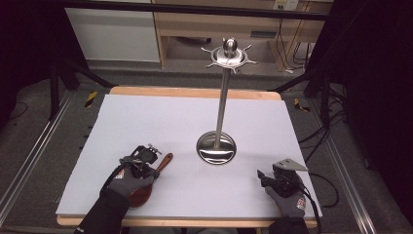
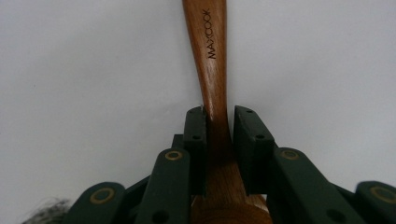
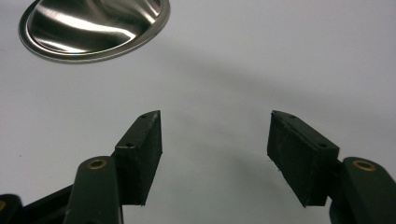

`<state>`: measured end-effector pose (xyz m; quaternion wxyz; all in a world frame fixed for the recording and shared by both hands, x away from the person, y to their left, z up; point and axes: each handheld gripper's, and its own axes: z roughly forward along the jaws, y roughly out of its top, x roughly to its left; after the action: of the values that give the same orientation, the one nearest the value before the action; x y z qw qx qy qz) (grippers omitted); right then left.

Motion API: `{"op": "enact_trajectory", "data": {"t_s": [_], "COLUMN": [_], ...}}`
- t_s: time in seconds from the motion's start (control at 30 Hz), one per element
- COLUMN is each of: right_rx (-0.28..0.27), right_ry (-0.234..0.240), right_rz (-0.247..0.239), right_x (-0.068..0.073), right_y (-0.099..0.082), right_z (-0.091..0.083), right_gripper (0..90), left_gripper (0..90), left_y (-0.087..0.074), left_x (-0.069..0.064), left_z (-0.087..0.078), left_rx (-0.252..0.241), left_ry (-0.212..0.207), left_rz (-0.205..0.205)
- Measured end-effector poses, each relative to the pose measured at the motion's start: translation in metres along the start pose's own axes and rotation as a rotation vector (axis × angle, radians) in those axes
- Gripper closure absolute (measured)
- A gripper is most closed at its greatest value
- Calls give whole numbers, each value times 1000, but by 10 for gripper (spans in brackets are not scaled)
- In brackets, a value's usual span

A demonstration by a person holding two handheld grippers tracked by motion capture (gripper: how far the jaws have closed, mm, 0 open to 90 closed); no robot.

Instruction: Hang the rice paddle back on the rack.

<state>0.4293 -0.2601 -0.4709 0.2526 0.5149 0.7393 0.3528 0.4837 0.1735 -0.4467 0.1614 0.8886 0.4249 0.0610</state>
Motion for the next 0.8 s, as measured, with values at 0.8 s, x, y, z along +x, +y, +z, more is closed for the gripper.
{"op": "enact_trajectory", "data": {"t_s": [0.8], "right_rx": [0], "right_ry": [0], "right_rz": [2], "right_x": [0], "right_y": [0], "right_z": [0], "right_gripper": [357], "left_gripper": [745], "left_y": [10], "left_x": [-2], "left_z": [3], "left_rx": [91], "left_ry": [14], "left_rz": [49]}}
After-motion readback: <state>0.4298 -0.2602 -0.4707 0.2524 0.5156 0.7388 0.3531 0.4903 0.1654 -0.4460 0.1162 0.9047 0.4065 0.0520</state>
